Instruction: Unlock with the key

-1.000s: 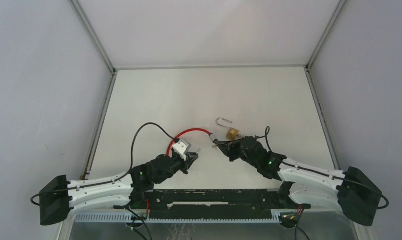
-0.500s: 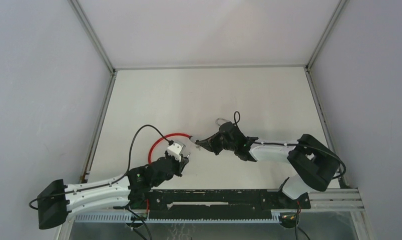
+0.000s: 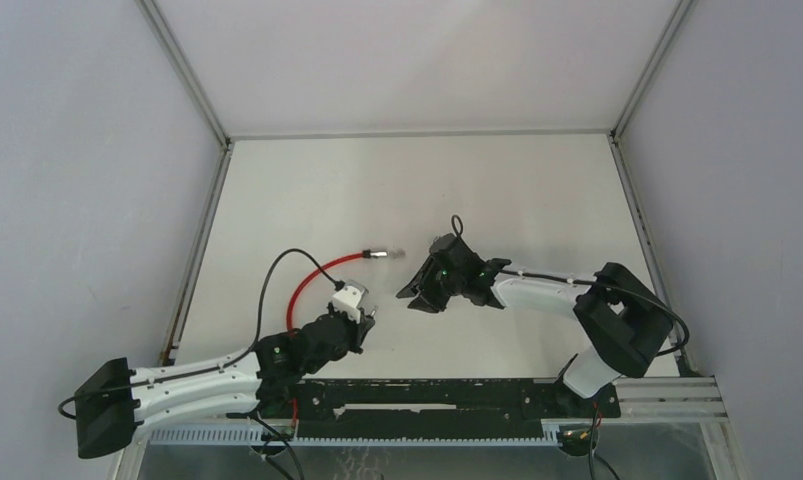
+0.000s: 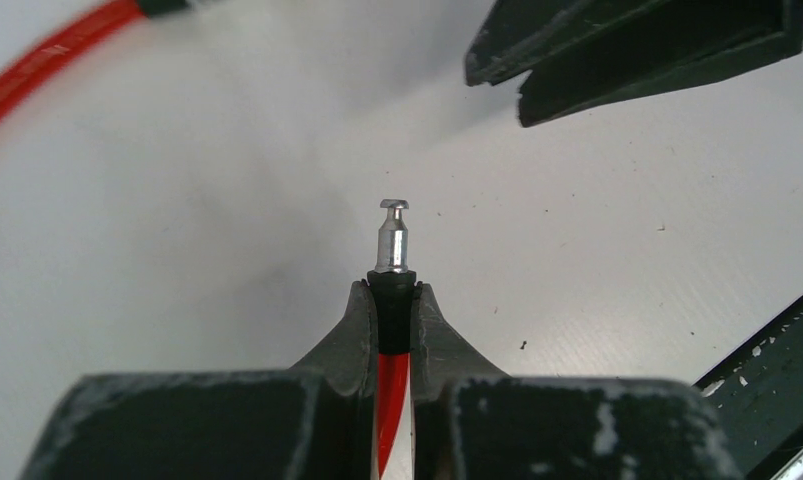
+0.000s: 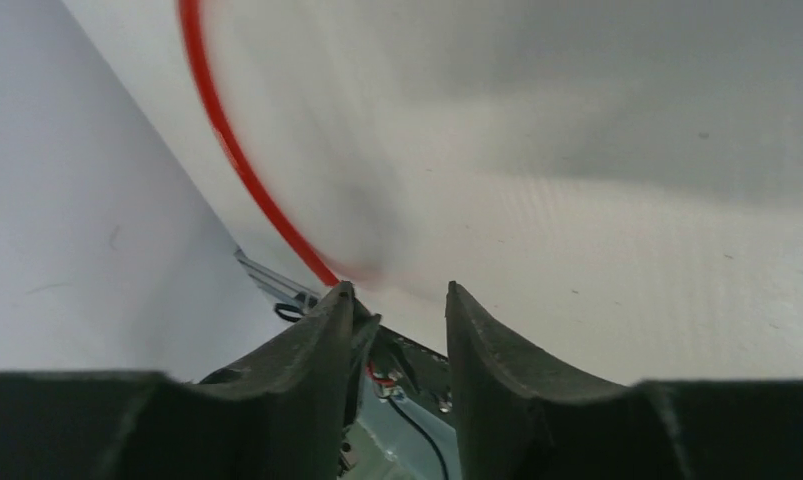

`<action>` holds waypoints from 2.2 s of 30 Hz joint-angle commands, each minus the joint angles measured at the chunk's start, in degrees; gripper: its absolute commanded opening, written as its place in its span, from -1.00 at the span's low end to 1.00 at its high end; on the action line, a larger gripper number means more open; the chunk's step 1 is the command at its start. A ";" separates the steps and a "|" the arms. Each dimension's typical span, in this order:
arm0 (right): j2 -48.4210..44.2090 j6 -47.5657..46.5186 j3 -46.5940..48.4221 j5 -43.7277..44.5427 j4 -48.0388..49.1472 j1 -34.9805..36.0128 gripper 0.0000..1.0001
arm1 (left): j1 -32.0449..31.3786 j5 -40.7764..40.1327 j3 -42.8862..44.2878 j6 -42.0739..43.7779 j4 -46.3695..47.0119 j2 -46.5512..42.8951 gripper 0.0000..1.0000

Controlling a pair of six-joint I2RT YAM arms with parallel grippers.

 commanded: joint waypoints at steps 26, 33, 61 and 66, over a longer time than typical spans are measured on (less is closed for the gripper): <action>-39.77 -18.77 3.68 14.98 -40.19 -3.20 0.61 | 0.47 -5.23 7.52 1.53 -3.44 7.73 -0.96; -48.22 -17.85 3.68 18.29 -48.04 -3.15 0.61 | 5.15 -1.21 12.59 5.49 -0.31 15.34 -0.95; -68.27 -11.70 1.48 25.68 -61.97 -3.08 0.63 | 14.93 10.33 36.32 17.88 3.32 34.10 0.71; -66.95 -13.44 1.48 27.01 -59.40 -3.19 0.64 | 16.43 8.52 36.40 19.43 1.12 29.10 0.95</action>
